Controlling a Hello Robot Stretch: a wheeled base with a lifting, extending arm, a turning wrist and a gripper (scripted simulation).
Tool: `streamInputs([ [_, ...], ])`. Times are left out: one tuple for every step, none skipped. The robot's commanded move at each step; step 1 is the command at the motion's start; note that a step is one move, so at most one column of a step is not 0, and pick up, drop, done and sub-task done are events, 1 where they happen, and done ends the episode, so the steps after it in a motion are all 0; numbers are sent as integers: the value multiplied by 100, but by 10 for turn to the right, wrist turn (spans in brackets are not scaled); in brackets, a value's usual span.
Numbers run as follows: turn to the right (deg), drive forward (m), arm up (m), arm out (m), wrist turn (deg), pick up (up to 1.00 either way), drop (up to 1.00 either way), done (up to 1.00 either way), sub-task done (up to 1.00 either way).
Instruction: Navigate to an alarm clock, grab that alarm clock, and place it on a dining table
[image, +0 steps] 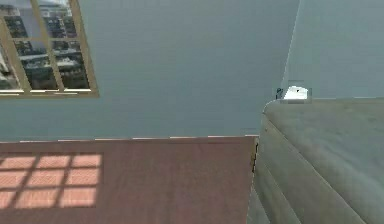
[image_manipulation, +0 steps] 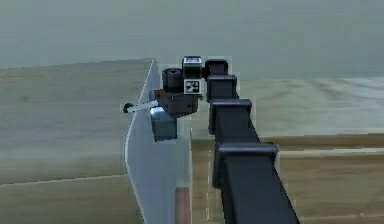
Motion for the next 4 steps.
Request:
streamInputs([
  [-150,0,0,0,0,0,0,0,0],
  [0,20,0,0,0,0,0,0,0],
  [90,0,0,0,0,0,0,0,0],
  [0,30,0,0,0,0,0,0,0],
])
